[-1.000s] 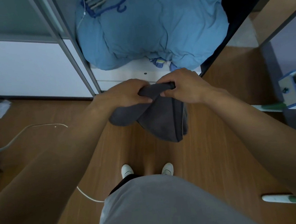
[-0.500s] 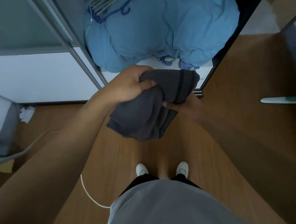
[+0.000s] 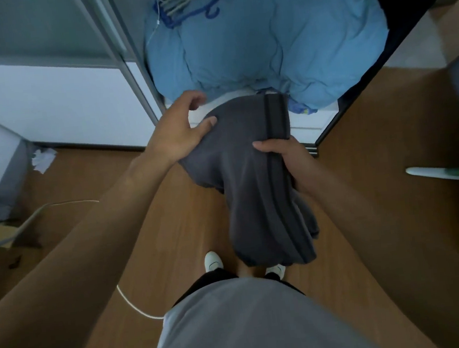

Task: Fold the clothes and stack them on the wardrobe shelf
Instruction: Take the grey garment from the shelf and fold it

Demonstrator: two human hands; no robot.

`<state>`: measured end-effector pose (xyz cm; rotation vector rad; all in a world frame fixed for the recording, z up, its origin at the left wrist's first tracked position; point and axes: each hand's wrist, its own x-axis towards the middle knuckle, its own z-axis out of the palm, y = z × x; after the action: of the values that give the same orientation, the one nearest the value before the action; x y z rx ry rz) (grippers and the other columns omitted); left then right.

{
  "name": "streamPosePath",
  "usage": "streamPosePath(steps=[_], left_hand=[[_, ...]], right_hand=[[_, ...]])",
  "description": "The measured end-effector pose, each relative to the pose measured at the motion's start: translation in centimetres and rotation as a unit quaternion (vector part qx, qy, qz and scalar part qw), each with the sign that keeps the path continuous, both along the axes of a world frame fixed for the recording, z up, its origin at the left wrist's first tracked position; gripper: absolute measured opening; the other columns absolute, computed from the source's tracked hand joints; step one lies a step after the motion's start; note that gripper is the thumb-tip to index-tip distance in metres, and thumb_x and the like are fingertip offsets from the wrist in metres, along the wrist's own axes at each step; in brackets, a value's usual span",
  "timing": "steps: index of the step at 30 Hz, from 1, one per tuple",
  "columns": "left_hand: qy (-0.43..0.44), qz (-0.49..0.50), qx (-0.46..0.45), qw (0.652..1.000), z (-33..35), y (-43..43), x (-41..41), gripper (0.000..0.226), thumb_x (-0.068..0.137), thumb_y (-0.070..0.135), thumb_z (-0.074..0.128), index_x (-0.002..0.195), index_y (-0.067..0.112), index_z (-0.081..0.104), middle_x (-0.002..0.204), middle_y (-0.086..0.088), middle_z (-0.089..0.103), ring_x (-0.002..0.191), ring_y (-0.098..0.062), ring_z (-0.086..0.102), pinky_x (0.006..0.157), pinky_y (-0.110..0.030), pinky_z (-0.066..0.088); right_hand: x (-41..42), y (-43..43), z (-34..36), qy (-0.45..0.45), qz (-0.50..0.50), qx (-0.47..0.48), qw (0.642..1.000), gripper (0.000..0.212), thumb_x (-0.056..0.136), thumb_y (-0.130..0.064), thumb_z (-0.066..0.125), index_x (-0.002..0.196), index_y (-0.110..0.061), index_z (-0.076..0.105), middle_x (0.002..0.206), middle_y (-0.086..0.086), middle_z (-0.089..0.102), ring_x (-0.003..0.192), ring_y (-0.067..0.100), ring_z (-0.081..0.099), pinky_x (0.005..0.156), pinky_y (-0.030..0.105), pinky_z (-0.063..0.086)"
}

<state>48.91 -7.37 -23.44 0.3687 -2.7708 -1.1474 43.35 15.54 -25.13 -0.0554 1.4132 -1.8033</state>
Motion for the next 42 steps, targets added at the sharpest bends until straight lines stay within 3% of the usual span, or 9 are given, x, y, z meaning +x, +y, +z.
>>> streamPosePath(steps=[5, 12, 16, 19, 25, 28, 35, 40, 42], left_hand=[[-0.003, 0.012, 0.157, 0.988, -2.6, 2.7, 1.4, 0.068, 0.085, 0.053, 0.069, 0.144, 0.034, 0.039, 0.148, 0.017, 0.040, 0.125, 0.013, 0.041, 0.099, -0.001, 0.030], [-0.069, 0.168, 0.462, 0.868, -5.2, 3.7, 1.1, 0.104, 0.064, 0.066, 0.079, 0.149, 0.027, 0.035, 0.131, 0.008, 0.061, 0.121, -0.011, 0.058, 0.098, -0.030, 0.049], [-0.094, 0.139, 0.515, 0.841, -5.5, 2.7, 0.4, 0.037, 0.091, 0.053, 0.063, 0.118, 0.027, 0.067, 0.106, 0.008, 0.077, 0.110, -0.010, 0.068, 0.089, -0.029, 0.054], [-0.064, 0.143, 0.584, 0.797, -4.6, 1.9, -0.3, 0.046, 0.093, 0.042, 0.059, 0.131, 0.016, 0.061, 0.121, 0.001, 0.072, 0.114, -0.014, 0.067, 0.097, -0.032, 0.052], [-0.127, 0.105, 0.573, 0.803, -4.3, 2.9, -0.2, 0.046, 0.083, 0.066, 0.049, 0.095, 0.032, 0.079, 0.098, 0.010, 0.077, 0.087, -0.005, 0.074, 0.068, -0.024, 0.060], [-0.164, 0.098, 0.532, 0.825, -5.4, 4.3, 0.6, 0.038, 0.095, 0.058, 0.052, 0.110, 0.030, 0.073, 0.111, 0.006, 0.075, 0.105, -0.015, 0.072, 0.083, -0.031, 0.060], [-0.076, 0.057, 0.691, 0.717, -4.5, 2.9, 1.8, 0.029, 0.082, 0.034, 0.069, 0.103, 0.018, 0.081, 0.110, -0.004, 0.077, 0.103, -0.020, 0.073, 0.076, -0.029, 0.060], [-0.210, -0.038, 0.612, 0.761, -3.4, 2.3, 2.5, 0.071, 0.043, 0.043, 0.099, 0.108, 0.019, 0.078, 0.112, 0.000, 0.076, 0.104, -0.016, 0.072, 0.078, -0.029, 0.060], [-0.211, 0.014, 0.556, 0.804, -3.3, 2.9, 2.4, 0.072, 0.055, 0.034, 0.095, 0.120, 0.018, 0.068, 0.111, 0.000, 0.076, 0.103, -0.017, 0.072, 0.079, -0.030, 0.061]], right_hand=[[0.0, 1.0, 1.6, -0.101, -0.044, -0.027, 0.994, 0.019, 0.087, -0.019, 0.065, 0.086, -0.012, 0.083, 0.104, 0.011, 0.077, 0.092, 0.024, 0.075, 0.070, 0.031, 0.061], [0.4, 0.3, 4.2, -0.101, -0.070, -0.157, 0.980, 0.031, 0.087, -0.012, 0.052, 0.085, -0.009, 0.082, 0.097, 0.009, 0.078, 0.089, 0.024, 0.076, 0.074, 0.035, 0.061], [-0.2, -0.2, 5.5, -0.094, -0.075, -0.189, 0.975, 0.029, 0.081, -0.013, 0.054, 0.085, -0.008, 0.082, 0.095, 0.009, 0.078, 0.086, 0.023, 0.076, 0.073, 0.035, 0.061], [-0.5, -0.2, 6.1, -0.096, -0.080, -0.200, 0.972, 0.027, 0.076, -0.014, 0.059, 0.089, -0.006, 0.082, 0.098, 0.011, 0.077, 0.088, 0.025, 0.075, 0.079, 0.038, 0.060], [-0.3, 0.2, 5.5, -0.087, -0.125, -0.240, 0.959, 0.030, 0.075, -0.019, 0.059, 0.091, -0.006, 0.081, 0.096, 0.011, 0.077, 0.087, 0.025, 0.075, 0.077, 0.037, 0.060], [-0.3, 0.8, 5.0, -0.085, -0.128, -0.235, 0.960, 0.030, 0.078, -0.020, 0.060, 0.095, -0.006, 0.081, 0.101, 0.011, 0.077, 0.091, 0.025, 0.074, 0.080, 0.038, 0.060], [-1.4, 3.6, 3.5, -0.116, -0.167, -0.172, 0.964, 0.038, 0.097, -0.032, 0.055, 0.119, -0.007, 0.072, 0.121, 0.014, 0.071, 0.107, 0.028, 0.070, 0.086, 0.042, 0.057], [-1.7, 4.0, 2.0, -0.170, -0.218, -0.100, 0.956, 0.051, 0.099, -0.046, 0.051, 0.130, -0.008, 0.063, 0.126, 0.015, 0.069, 0.113, 0.031, 0.068, 0.097, 0.046, 0.053], [-1.5, 3.9, 1.4, -0.178, -0.219, -0.096, 0.954, 0.054, 0.099, -0.051, 0.050, 0.127, -0.008, 0.066, 0.124, 0.015, 0.070, 0.109, 0.031, 0.070, 0.090, 0.045, 0.056]])
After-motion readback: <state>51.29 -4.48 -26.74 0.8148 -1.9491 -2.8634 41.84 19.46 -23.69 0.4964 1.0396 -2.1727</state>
